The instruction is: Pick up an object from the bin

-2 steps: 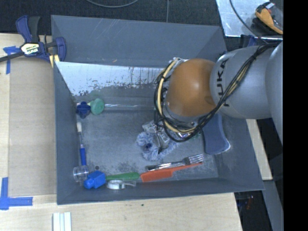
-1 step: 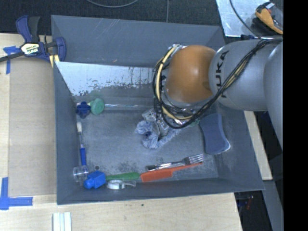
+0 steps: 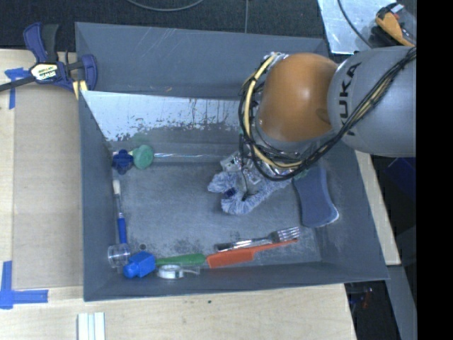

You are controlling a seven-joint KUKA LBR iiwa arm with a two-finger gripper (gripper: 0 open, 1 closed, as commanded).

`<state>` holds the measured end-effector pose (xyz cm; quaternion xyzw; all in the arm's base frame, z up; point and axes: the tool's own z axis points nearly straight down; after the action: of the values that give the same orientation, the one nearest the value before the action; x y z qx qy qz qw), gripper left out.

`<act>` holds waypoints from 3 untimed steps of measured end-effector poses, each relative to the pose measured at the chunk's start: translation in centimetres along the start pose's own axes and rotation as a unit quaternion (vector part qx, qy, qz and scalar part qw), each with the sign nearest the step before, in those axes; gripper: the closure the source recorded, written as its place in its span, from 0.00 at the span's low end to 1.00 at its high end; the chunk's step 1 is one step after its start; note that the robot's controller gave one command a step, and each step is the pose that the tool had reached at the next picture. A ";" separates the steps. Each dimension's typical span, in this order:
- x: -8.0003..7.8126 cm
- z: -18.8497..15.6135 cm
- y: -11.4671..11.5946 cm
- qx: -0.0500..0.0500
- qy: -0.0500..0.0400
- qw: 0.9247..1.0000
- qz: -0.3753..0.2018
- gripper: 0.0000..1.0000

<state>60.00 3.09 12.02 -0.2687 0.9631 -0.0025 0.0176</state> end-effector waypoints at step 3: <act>-0.1 4.4 -2.8 -0.001 0.000 0.998 0.063 1.00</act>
Offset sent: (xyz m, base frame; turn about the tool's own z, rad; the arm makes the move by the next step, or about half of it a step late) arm 0.0126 -0.0258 -0.0398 -0.2845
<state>61.72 0.75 7.70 -0.2077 0.9780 -0.0008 0.0180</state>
